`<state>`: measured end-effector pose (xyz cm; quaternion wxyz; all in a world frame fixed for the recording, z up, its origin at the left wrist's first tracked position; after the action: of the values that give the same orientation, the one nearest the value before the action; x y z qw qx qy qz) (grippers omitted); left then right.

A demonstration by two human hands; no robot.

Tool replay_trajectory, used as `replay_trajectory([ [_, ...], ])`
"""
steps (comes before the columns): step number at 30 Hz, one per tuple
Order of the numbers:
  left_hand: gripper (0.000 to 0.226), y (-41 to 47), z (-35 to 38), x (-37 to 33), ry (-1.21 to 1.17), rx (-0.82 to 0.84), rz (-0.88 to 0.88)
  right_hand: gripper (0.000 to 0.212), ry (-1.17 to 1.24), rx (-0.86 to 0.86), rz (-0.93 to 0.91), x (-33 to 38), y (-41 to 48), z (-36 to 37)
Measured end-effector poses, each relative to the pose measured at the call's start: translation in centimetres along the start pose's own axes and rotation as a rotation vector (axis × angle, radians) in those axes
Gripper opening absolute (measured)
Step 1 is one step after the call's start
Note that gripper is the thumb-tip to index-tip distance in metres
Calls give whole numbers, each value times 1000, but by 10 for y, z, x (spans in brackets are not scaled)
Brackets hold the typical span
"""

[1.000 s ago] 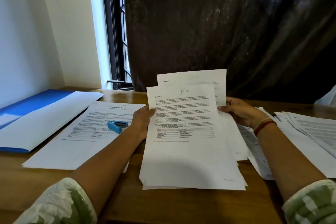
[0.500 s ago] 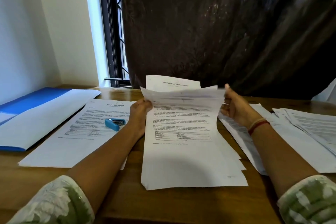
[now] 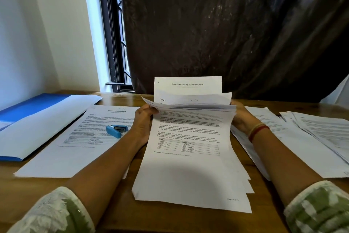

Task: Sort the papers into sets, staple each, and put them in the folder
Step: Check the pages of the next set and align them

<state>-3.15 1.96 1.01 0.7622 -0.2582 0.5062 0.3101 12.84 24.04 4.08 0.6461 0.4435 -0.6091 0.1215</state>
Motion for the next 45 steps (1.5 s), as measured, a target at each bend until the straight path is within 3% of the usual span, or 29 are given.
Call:
replay_trajectory([
  [5, 24, 2, -1, 4, 5, -12, -32, 7, 88, -52, 52, -10, 7, -7],
  [9, 30, 0, -1, 4, 12, -21, -38, 26, 119, -56, 58, -11, 5, -7],
  [15, 26, 1, -3, 6, 23, -25, -52, 11, 125, -60, 35, -7, 6, -7],
  [21, 34, 3, -6, 11, 52, -57, -102, 14, 162, -175, 12, -8, 6, -14],
  [27, 16, 10, -15, 20, 47, -112, -184, 5, 88, -678, -242, 29, 12, -77],
  [33, 10, 19, -20, 22, 73, -132, -194, 3, 53, -909, -517, 106, 22, -116],
  [37, 10, 16, -16, 21, 0, -117, -198, 17, 191, -1047, -537, 150, 28, -141],
  [42, 19, 11, -14, 19, -13, -81, -188, 5, 424, -992, -500, 162, 34, -137],
  [45, 12, 7, -12, 20, -33, -79, -211, 6, 399, -899, -427, 150, 34, -124],
])
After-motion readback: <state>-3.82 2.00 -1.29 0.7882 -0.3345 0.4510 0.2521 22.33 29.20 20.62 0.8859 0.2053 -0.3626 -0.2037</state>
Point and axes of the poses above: each hand's wrist, its own y-axis towards the middle knuckle, its own z-axis out of the palm, x = y × z, the point moved 9 cm from there along y, towards the middle knuckle, and after that the axes turned 14 degrees about -z, right-handed, at the moved point
